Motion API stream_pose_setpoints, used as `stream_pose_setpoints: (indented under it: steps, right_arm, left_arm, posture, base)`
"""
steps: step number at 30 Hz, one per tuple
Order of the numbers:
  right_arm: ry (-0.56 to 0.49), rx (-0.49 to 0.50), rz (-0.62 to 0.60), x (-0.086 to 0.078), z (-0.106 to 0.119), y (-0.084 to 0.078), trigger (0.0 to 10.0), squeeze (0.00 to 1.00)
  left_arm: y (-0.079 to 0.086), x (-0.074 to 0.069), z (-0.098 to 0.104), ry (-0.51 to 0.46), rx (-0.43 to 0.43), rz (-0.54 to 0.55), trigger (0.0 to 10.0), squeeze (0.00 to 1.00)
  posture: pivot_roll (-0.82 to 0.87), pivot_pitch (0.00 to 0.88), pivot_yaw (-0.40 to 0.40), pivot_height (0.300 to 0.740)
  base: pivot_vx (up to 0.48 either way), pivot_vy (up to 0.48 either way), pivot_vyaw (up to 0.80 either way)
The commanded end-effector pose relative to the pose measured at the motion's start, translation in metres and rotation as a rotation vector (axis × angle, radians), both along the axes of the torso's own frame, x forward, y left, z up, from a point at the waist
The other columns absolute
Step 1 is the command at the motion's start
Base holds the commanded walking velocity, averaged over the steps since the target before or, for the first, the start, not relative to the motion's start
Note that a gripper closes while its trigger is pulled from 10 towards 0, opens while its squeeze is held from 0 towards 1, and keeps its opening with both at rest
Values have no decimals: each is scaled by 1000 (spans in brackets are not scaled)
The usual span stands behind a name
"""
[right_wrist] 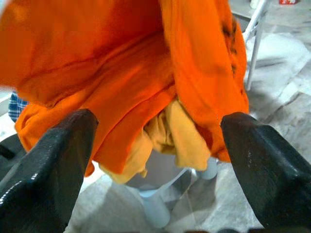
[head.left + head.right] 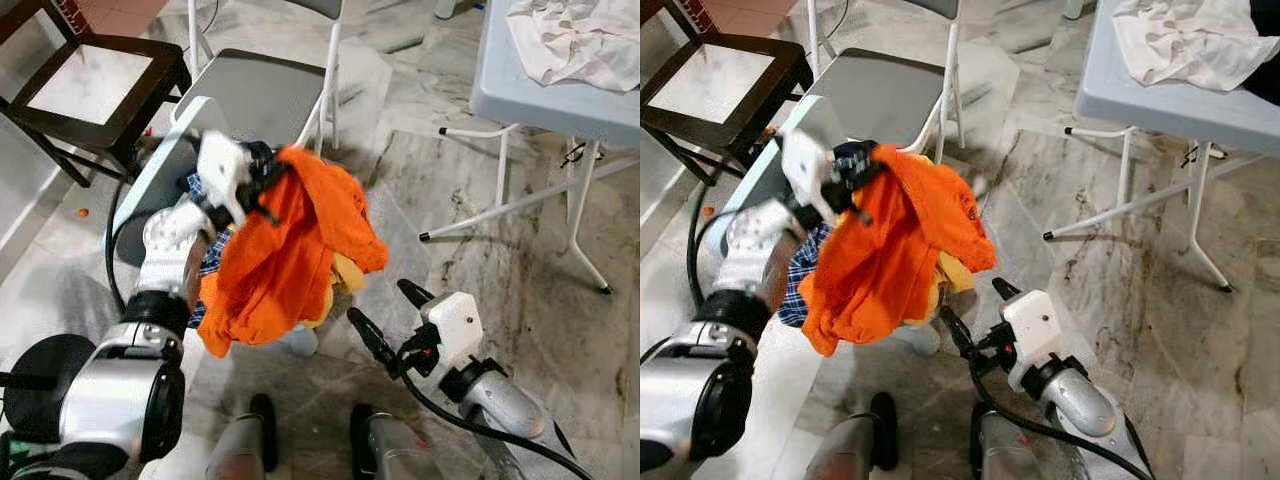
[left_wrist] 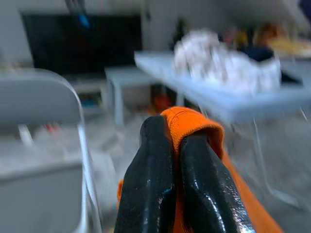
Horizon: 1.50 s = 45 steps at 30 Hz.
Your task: Hang hanger
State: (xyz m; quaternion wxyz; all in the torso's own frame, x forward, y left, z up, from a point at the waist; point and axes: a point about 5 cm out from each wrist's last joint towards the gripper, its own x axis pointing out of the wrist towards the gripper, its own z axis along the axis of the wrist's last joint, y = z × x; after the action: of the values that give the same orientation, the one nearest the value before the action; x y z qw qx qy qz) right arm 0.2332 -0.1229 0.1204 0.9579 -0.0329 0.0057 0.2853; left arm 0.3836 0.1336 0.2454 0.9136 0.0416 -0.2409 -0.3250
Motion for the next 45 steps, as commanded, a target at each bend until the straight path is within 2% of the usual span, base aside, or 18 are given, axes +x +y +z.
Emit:
stream_pose_setpoints:
  steps: [1,8,13,16,22,24,25,27,31,35,36,38,40,41,42,43,44,45]
  right_arm:
    - [20,-7,-12,-2,-7,-1,10000,0]
    - [9,-2,-21,5,-10,4,10000,0]
    - [-4,1,-36,11,-12,5,10000,0]
    - [-6,2,-36,12,-12,5,10000,0]
    - [-9,0,-35,12,-14,6,10000,0]
    - [-3,-5,-35,10,-15,5,10000,0]
    - [-3,-5,-35,10,-15,5,10000,0]
    - [8,-15,-35,6,-18,1,10000,0]
    - [28,-36,-39,2,-22,-4,10000,0]
    - [52,-59,-80,0,-28,-9,10000,0]
    - [52,-59,-80,0,-28,-9,10000,0]
    - [53,-13,-152,2,-26,-12,10000,0]
    - [56,16,-184,3,-25,-14,10000,0]
    - [56,36,-219,4,-23,-16,10000,0]
    - [55,50,-242,5,-22,-18,10000,0]
    - [48,66,-273,6,-20,-20,10000,0]
    - [42,76,-292,6,-18,-21,10000,0]
    - [38,91,-311,7,-17,-23,10000,0]
  left_arm:
    - [3,-2,19,-68,-51,18,0,0]
    - [4,-13,91,-330,-104,64,0,0]
    - [2,-25,116,-465,-59,85,0,0]
    - [0,-26,115,-469,-42,78,0,0]
    - [-3,-20,53,-295,89,88,0,0]
    - [0,-21,7,-167,202,94,0,0]
    - [0,-21,7,-167,202,94,0,0]
    - [5,-29,-37,-19,260,87,0,0]
    - [6,-47,-76,120,250,86,0,0]
    - [6,-81,-130,342,153,235,0,0]
    - [6,-81,-130,342,153,235,0,0]
    - [5,-93,-146,381,147,290,2039,0]
    - [4,-96,-149,404,124,300,2157,0]
    - [2,-98,-149,417,111,296,4353,0]
    - [1,-100,-149,426,103,293,4353,0]
    - [0,-100,-148,427,99,290,5922,0]
    - [-1,-100,-148,427,98,287,5922,0]
    - [-2,-98,-145,432,92,283,10000,0]
  posture:
    - [-127,281,53,740]
    - [-100,254,68,740]
    - [-85,234,70,740]
    - [-83,232,70,740]
    - [-85,229,69,740]
    - [-95,237,63,740]
    - [-95,237,63,740]
    - [-96,245,59,740]
    - [-94,253,51,740]
    - [-89,256,49,740]
    - [-89,256,49,740]
    - [-88,255,48,740]
    - [-88,255,49,740]
    - [-88,255,49,740]
    - [-88,255,49,740]
    - [-92,254,54,740]
    - [-92,254,54,740]
    - [-95,253,56,740]
  base:
    - [0,0,0]
    - [0,0,0]
    - [0,0,0]
    - [0,0,0]
    - [0,0,0]
    - [0,0,0]
    - [0,0,0]
    - [0,0,0]
    - [0,0,0]
    - [0,0,0]
    - [0,0,0]
    - [0,0,0]
    - [0,0,0]
    - [0,0,0]
    - [0,0,0]
    - [0,0,0]
    - [0,0,0]
    - [0,0,0]
